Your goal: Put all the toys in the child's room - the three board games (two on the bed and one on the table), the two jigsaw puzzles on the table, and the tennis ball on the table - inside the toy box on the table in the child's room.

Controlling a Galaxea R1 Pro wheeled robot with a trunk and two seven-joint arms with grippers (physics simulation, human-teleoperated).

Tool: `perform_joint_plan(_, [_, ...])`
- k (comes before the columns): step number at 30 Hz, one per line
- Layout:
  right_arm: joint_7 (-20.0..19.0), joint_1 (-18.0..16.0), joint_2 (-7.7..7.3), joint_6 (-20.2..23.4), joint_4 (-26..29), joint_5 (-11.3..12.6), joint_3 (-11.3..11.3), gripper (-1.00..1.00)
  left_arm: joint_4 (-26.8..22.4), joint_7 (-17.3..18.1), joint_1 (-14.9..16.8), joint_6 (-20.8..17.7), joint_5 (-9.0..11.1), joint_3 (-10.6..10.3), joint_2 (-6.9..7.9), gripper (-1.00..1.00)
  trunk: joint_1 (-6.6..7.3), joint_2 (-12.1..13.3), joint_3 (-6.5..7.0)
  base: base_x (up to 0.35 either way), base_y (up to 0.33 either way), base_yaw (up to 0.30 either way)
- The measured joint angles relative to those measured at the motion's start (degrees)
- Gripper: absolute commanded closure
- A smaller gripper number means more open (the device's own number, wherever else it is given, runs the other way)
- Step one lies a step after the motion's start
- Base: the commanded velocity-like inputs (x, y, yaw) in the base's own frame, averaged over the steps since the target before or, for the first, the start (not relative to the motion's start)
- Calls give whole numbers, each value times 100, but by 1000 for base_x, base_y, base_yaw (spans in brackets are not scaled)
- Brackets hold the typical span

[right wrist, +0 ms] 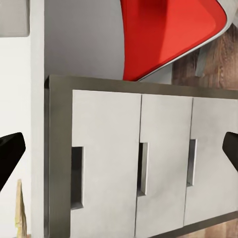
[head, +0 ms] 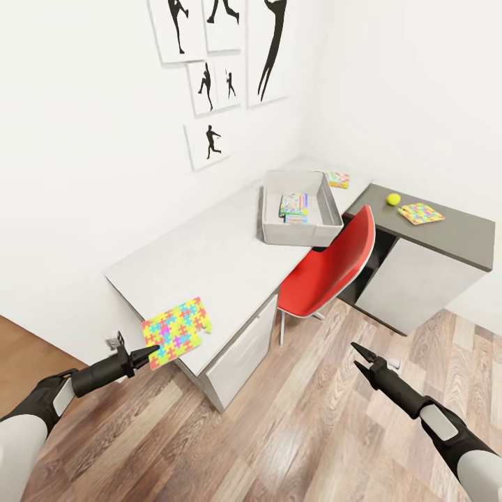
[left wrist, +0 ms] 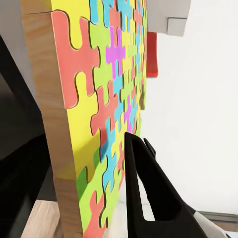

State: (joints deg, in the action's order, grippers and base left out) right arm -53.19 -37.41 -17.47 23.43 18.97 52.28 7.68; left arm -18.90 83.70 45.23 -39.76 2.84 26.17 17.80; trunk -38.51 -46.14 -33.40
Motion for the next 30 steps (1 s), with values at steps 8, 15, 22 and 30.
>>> perform_joint_plan(8, [0, 0, 6, -8, -12, 1, 0, -100, -46, 486, 6, -45, 5, 10, 52, 100, 0, 0, 0, 0, 0, 0])
perform_joint_plan(15, [0, 0, 7, -10, -13, 1, 0, -100, -472, 603, 8, -305, -7, -61, 259, 100, 88, 159, 71, 0, 0, 0])
perform_joint_plan(22, [0, 0, 7, -15, -13, 5, 4, -100, -721, 603, 8, -522, -23, -90, 309, 100, 241, 440, 197, 0, 0, 0])
perform_joint_plan(30, [-1, 0, 7, -17, -20, 7, 6, -100, -938, 604, 8, -716, -31, -374, 312, 100, 417, 761, 341, 0, 0, 0])
